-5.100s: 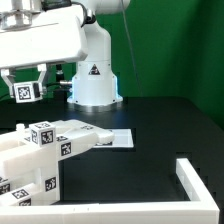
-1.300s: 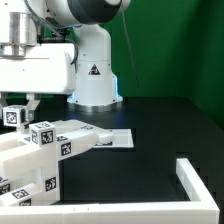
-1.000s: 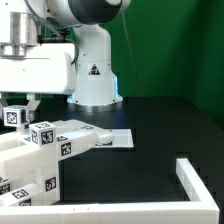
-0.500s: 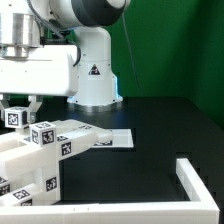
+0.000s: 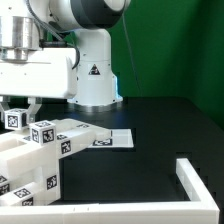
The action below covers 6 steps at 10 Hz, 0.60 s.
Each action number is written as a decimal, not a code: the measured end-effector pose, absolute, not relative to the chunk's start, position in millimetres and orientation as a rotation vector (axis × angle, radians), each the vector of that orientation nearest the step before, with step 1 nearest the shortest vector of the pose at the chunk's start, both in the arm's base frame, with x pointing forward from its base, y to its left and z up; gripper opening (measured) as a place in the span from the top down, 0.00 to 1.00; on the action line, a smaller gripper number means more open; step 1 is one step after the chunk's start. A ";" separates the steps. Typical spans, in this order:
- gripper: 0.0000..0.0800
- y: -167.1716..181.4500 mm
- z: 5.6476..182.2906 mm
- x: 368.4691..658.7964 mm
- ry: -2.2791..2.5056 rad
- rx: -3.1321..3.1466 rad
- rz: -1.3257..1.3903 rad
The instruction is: Assemble chair
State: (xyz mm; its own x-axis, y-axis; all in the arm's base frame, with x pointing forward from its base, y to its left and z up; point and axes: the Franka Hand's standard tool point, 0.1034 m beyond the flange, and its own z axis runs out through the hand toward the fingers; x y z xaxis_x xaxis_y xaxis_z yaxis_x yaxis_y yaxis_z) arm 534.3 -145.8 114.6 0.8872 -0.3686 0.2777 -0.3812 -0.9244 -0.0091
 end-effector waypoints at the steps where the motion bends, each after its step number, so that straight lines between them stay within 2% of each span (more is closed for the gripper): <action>1: 0.66 -147.0 114.7 536.2 -0.593 2.999 0.437; 6: 0.66 -150.8 115.0 539.2 -0.592 2.966 0.467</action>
Offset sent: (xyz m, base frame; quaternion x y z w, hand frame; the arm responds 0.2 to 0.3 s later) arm 0.0095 -0.0005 -0.0066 -0.0288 0.0154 -0.0070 0.9994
